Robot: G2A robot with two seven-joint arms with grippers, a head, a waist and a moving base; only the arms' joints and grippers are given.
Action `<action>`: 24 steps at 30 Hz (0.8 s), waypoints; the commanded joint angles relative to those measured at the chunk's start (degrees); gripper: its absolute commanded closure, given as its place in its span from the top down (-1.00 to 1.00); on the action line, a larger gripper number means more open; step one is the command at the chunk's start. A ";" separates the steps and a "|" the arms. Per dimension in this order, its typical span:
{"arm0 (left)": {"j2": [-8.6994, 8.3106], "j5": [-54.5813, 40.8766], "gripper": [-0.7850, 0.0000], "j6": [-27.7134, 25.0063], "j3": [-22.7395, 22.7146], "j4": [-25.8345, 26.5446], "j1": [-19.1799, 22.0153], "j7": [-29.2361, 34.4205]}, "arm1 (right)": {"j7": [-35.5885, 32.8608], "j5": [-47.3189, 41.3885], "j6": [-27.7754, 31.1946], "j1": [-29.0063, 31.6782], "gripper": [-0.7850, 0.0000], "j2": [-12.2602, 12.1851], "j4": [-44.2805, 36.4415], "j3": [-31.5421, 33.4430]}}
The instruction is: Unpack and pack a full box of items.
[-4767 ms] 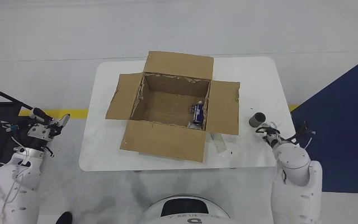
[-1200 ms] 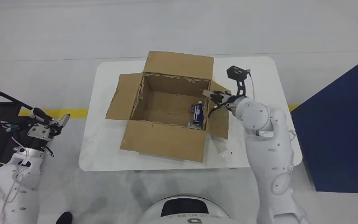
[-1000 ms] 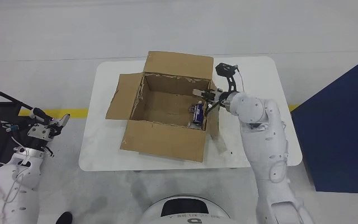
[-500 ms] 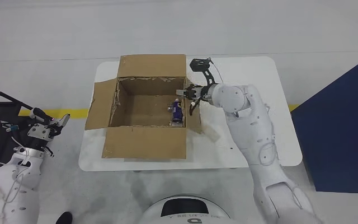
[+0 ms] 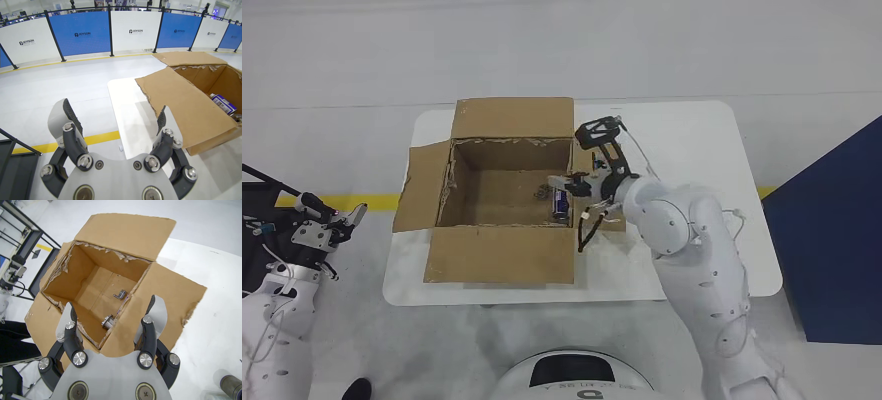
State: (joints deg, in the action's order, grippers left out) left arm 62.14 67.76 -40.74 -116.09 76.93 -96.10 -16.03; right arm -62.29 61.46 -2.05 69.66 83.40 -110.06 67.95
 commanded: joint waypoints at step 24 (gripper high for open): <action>0.00 0.00 1.00 0.00 0.00 0.00 0.00 0.00 | -9.98 -0.76 5.02 -31.31 -0.01 6.97 33.23 -27.82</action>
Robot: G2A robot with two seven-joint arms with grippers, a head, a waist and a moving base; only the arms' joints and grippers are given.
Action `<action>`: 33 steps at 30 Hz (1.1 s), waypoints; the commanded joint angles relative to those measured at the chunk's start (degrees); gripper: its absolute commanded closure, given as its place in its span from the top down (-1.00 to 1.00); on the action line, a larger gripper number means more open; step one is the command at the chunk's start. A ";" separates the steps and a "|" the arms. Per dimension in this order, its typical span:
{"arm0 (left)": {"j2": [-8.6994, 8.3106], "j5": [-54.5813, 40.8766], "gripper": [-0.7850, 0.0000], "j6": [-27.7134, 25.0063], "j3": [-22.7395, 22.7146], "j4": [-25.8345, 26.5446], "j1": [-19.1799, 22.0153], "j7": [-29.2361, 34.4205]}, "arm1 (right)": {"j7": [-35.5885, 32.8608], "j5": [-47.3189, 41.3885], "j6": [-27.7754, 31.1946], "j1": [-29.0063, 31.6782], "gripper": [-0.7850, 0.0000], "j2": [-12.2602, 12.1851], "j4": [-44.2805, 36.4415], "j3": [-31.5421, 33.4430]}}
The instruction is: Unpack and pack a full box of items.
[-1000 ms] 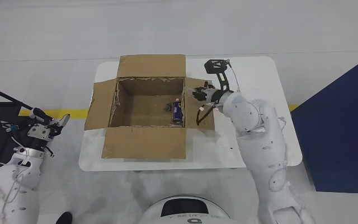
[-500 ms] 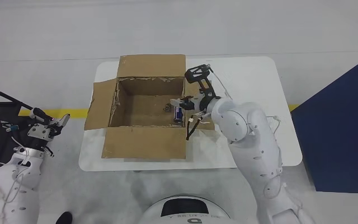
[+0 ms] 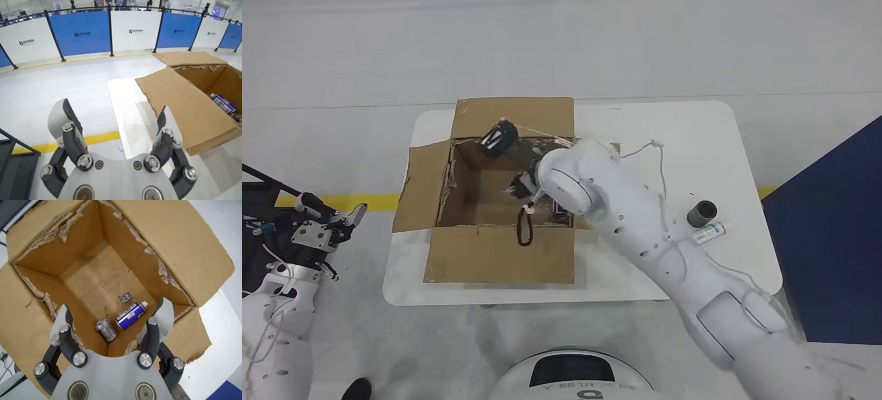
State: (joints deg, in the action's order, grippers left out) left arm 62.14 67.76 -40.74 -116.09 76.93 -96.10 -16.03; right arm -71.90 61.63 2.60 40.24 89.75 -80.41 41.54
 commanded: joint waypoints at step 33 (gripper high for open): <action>0.00 0.00 1.00 0.00 0.00 0.00 0.00 0.00 | 16.76 -14.08 4.43 -18.25 0.24 19.13 63.95 -14.50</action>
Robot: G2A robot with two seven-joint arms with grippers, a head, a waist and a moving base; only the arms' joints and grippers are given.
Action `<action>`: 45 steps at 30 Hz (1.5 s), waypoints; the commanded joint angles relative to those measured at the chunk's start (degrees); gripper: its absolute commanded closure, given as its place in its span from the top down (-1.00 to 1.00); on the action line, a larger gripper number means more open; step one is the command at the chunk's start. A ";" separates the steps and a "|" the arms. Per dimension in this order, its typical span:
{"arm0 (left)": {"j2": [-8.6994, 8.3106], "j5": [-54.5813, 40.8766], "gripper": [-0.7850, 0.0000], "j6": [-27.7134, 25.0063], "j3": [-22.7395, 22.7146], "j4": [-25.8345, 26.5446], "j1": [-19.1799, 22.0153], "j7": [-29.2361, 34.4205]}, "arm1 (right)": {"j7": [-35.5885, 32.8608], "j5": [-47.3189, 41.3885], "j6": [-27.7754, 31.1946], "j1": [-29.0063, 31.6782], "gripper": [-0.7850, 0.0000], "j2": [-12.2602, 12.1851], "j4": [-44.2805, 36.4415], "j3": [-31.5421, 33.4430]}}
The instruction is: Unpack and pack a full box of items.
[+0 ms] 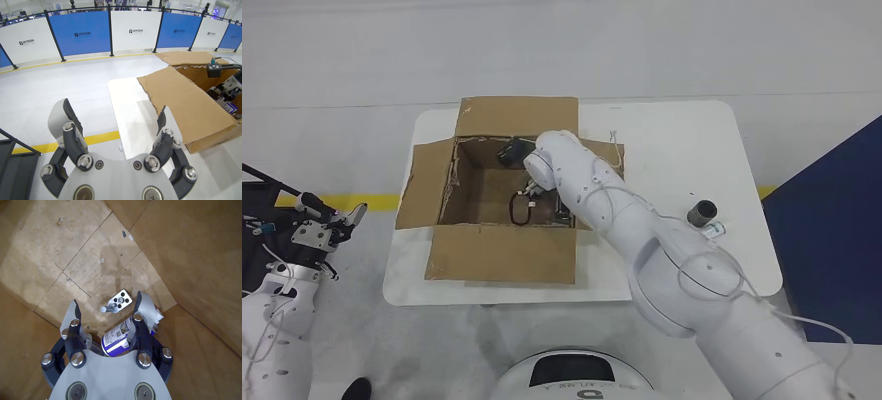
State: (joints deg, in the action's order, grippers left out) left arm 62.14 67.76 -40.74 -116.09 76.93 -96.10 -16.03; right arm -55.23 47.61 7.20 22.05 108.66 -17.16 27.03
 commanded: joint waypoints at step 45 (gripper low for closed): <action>0.00 0.00 1.00 0.00 0.00 0.00 0.00 0.00 | -0.18 2.56 3.93 -2.18 -0.11 5.33 8.23 0.51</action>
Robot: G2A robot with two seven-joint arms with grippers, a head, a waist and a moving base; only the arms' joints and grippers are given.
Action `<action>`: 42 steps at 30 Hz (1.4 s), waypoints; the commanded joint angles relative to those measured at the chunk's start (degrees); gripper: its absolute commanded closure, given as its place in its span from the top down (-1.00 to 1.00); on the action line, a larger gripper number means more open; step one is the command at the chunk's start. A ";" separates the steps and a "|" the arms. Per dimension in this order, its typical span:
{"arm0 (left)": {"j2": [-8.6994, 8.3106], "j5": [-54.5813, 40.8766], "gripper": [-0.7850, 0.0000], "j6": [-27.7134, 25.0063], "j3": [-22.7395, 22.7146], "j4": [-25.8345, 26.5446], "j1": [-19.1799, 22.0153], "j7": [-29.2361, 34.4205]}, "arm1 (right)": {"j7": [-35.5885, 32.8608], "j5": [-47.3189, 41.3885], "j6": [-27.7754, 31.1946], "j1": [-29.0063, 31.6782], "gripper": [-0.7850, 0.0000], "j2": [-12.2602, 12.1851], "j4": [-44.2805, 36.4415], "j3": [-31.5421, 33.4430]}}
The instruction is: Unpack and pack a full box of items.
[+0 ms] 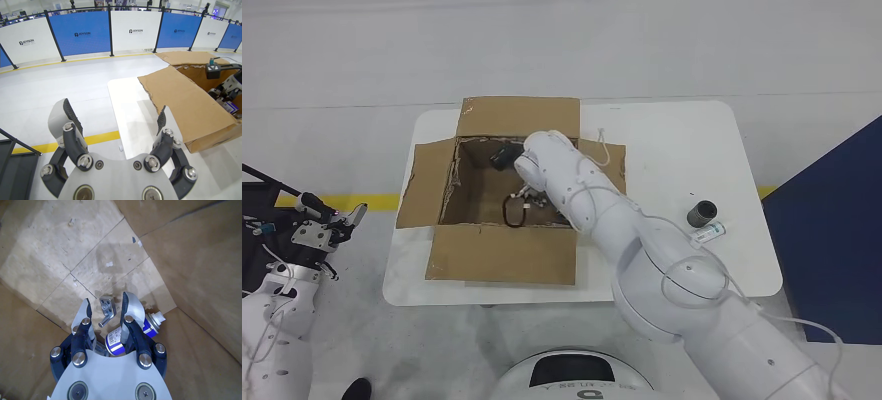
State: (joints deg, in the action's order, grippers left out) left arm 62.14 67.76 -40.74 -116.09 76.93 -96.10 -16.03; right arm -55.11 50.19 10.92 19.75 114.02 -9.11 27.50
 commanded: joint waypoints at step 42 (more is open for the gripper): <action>0.00 0.00 1.00 0.00 0.00 0.00 0.00 0.00 | 13.33 4.55 -3.65 -0.28 -1.00 -2.34 -10.70 2.66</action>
State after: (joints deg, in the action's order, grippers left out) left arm 62.14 67.76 -40.74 -116.09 76.93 -96.10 -16.03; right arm -43.53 54.41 7.63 19.13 112.17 -18.65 29.83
